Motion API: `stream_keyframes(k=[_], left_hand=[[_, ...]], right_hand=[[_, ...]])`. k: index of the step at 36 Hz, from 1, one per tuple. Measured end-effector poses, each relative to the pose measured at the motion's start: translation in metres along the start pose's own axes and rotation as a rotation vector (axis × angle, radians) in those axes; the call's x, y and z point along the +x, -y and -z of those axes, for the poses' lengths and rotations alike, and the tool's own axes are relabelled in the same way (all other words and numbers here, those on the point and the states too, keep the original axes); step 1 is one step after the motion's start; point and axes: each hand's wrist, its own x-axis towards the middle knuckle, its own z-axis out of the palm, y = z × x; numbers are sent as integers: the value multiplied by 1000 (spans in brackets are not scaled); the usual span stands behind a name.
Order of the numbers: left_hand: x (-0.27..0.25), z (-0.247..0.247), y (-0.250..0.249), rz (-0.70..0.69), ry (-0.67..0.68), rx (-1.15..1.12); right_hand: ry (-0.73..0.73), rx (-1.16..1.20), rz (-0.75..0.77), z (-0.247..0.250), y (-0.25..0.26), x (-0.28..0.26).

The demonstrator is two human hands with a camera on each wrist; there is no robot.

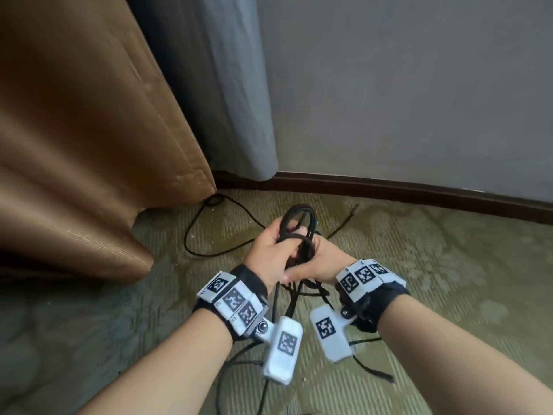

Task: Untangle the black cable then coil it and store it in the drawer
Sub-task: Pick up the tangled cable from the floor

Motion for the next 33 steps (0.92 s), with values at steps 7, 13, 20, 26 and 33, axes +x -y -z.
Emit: stream_keyframes(k=[7,13,20,26,33], left_hand=[[6,19,-35,-190,10,803],[-22,41,-74,-72,250,816],[-59,56,-143,100,333,909],[-89,51,-231,97,283,893],[-119,39,-343,-183,156,677]], right_hand=[[-123,-100,-63,-4,42,-3],[-264,209,-41,-5,109,-27],[-422,552,78,3,225,-52],[-344,856,147,4,332,-71],[3,1052,167,-22,455,-89]])
